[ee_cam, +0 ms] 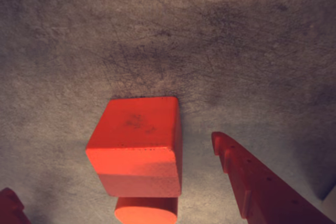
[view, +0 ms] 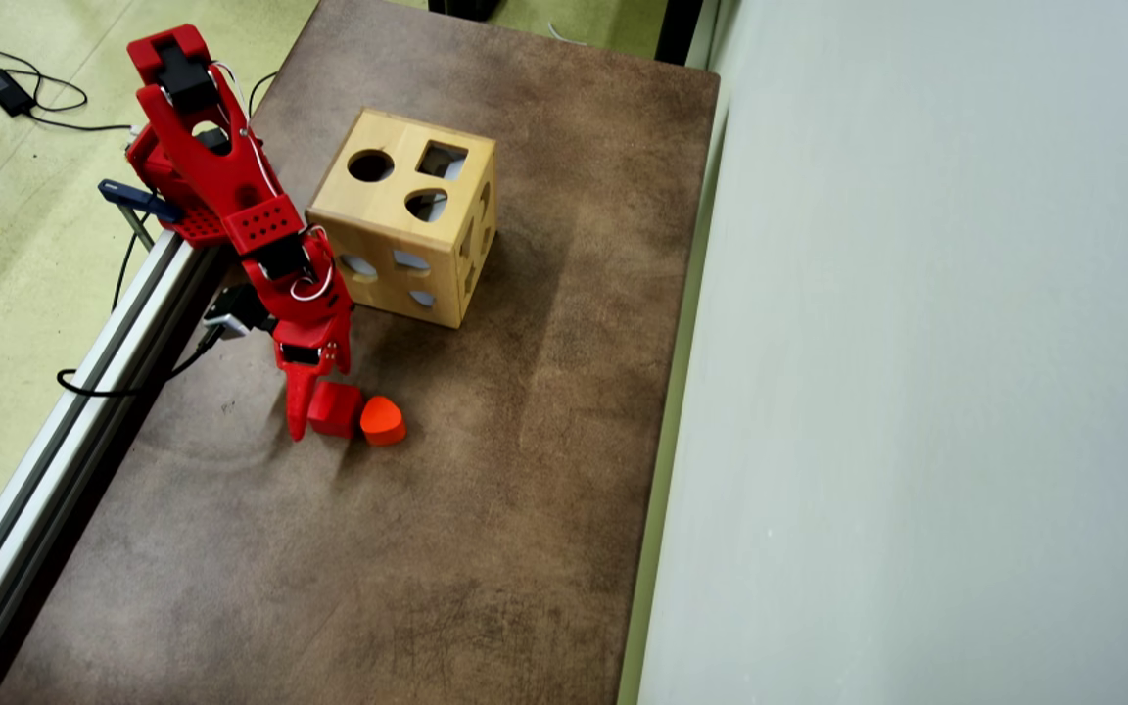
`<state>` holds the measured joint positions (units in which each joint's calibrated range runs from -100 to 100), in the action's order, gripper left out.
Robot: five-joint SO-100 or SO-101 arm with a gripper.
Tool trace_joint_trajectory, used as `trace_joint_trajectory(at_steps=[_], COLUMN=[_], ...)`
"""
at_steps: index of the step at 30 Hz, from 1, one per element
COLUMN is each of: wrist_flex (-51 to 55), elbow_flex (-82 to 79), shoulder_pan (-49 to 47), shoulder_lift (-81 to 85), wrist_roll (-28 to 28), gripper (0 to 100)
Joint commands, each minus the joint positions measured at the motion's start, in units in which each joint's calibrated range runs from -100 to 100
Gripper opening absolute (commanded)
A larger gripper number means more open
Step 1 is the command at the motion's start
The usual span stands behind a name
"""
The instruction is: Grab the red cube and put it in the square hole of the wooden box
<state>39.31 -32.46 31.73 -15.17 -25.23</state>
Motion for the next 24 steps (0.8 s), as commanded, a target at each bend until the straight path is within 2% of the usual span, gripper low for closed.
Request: trace_joint_trajectory(at_steps=[1, 11, 18, 24], wrist_flex=[0.14, 0.70, 4.88, 6.57], elbow_flex=[2.68, 2.85, 11.44, 12.51], shoulder_pan=[-0.08, -0.15, -0.15, -0.60], shoulder_lift=[-0.67, -1.60, -5.51, -8.99], wrist_roll=[-0.10, -0.10, -0.10, -0.10], gripper=[52, 52, 52, 52])
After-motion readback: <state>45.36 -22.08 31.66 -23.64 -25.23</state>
